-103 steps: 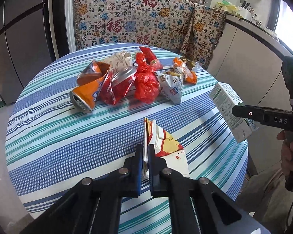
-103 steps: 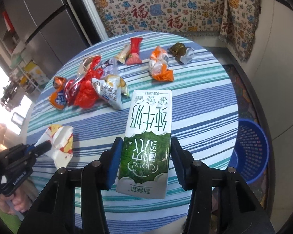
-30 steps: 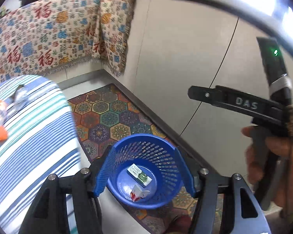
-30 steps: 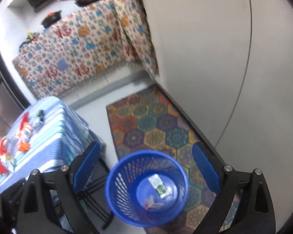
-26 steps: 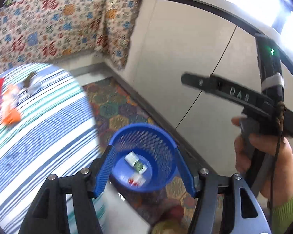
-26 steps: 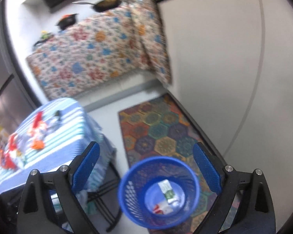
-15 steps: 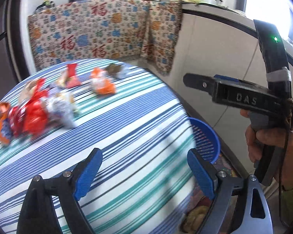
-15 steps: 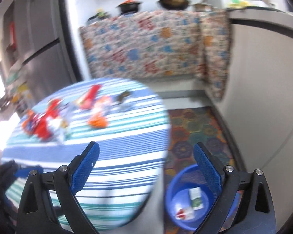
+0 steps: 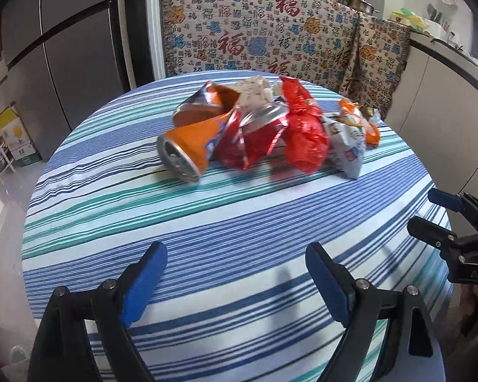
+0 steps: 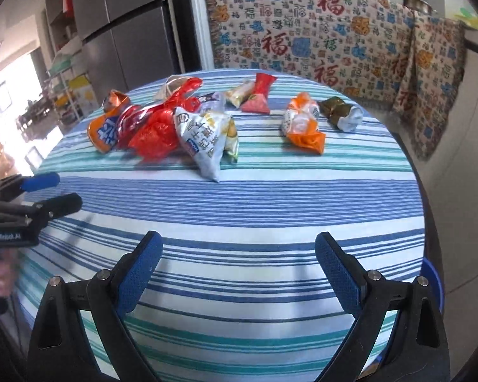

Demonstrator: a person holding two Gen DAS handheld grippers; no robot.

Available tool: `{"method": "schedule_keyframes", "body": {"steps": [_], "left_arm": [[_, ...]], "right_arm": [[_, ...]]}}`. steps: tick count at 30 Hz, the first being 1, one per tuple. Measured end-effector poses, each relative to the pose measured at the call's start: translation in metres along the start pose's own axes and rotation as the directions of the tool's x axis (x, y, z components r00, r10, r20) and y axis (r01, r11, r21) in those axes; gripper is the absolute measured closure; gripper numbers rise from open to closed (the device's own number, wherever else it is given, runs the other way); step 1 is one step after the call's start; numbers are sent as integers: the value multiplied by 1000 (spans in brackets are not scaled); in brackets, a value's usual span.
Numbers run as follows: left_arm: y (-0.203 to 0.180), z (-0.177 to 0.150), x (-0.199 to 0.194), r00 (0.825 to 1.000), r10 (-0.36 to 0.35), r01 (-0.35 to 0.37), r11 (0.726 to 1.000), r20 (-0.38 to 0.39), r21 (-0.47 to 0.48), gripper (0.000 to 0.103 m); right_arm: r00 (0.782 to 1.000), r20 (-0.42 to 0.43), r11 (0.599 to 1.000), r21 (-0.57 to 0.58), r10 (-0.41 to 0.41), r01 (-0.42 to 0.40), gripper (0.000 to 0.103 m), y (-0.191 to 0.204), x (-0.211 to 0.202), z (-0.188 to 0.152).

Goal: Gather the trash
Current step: 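Return both tools to the table above the remaining trash, then grasp the crushed orange can with the left tool while the right tool grasps the white snack bag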

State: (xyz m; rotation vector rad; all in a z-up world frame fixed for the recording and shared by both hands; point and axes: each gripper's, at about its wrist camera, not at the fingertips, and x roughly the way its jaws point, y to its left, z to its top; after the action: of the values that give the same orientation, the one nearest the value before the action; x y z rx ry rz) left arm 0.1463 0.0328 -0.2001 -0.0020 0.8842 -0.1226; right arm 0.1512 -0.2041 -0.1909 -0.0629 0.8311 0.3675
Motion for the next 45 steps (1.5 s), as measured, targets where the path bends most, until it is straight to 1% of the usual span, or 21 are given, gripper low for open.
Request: {"method": "schedule_keyframes", "body": {"steps": [5, 8, 9, 12, 17, 19, 21, 23, 25, 26, 31, 32, 33, 35, 37, 38, 39, 40, 41, 42, 45], "left_arm": [[25, 4, 24, 998, 32, -32, 999, -47, 3, 13], [32, 8, 31, 998, 44, -44, 999, -40, 13, 13], [33, 11, 33, 998, 40, -39, 999, -46, 20, 12], [37, 22, 41, 999, 26, -24, 999, -46, 47, 10], [50, 43, 56, 999, 4, -2, 999, -41, 48, 10], [53, 49, 60, 999, -25, 26, 999, -34, 43, 10], [59, 53, 61, 998, -63, 63, 998, -22, 23, 10], [66, 56, 60, 997, -77, 77, 997, -4, -4, 10], [70, 60, 59, 996, -87, 87, 996, 20, -22, 10], [70, 62, 58, 995, -95, 95, 995, 28, -20, 11], [58, 70, 57, 992, -107, 104, 993, 60, 51, 12], [56, 71, 56, 991, -112, 108, 992, 66, 64, 17], [53, 71, 55, 990, -122, 117, 990, 69, 77, 28], [50, 72, 56, 990, -131, 126, 988, 60, 87, 45], [52, 71, 56, 989, -136, 131, 988, 59, 82, 45], [53, 71, 55, 989, -133, 128, 989, 66, 76, 45], [54, 71, 54, 989, -126, 121, 990, 73, 70, 45], [56, 70, 52, 990, -119, 114, 991, 81, 64, 45], [57, 69, 50, 990, -110, 105, 993, 89, 57, 45], [58, 68, 49, 991, -100, 96, 994, 93, 51, 46], [61, 67, 45, 992, -69, 66, 997, 102, 27, 46]], "right_arm": [[998, -59, 1000, -14, 12, -13, 8, 5, 23, 6], [995, -102, 999, -39, 10, -14, 8, 11, 36, 7], [995, -104, 998, -57, -6, 0, 8, 14, 38, 9], [994, -112, 998, -70, -8, 0, 5, 19, 45, 14], [992, -127, 997, -76, -9, 0, 2, 19, 58, 25], [991, -134, 997, -76, -7, -3, 2, 17, 59, 27], [991, -135, 997, -76, -6, -4, 2, 17, 58, 27], [991, -133, 997, -74, -6, -4, 2, 15, 57, 27], [992, -123, 998, -69, -3, -5, 6, 14, 54, 27], [994, -113, 998, -65, 6, -14, 10, 13, 53, 29], [998, -62, 997, -79, 9, -14, 12, 13, 59, 47], [999, -53, 997, -78, 7, -11, 12, 13, 61, 51], [999, -46, 997, -75, 10, -13, 13, 14, 63, 54], [1000, -24, 997, -77, 14, -16, 15, 14, 66, 60], [1000, -5, 996, -91, 13, -14, 21, 17, 69, 64], [1000, -4, 995, -98, 22, -23, 40, 17, 71, 64], [999, -13, 995, -96, 39, -40, 66, 17, 72, 64], [999, -11, 995, -82, 53, -54, 67, 16, 72, 65], [998, -12, 996, -72, 57, -58, 74, 14, 71, 65], [998, -13, 995, -66, 68, -69, 78, 13, 69, 66], [996, 3, 995, -32, 91, -91, 80, 4, 60, 66]]}}
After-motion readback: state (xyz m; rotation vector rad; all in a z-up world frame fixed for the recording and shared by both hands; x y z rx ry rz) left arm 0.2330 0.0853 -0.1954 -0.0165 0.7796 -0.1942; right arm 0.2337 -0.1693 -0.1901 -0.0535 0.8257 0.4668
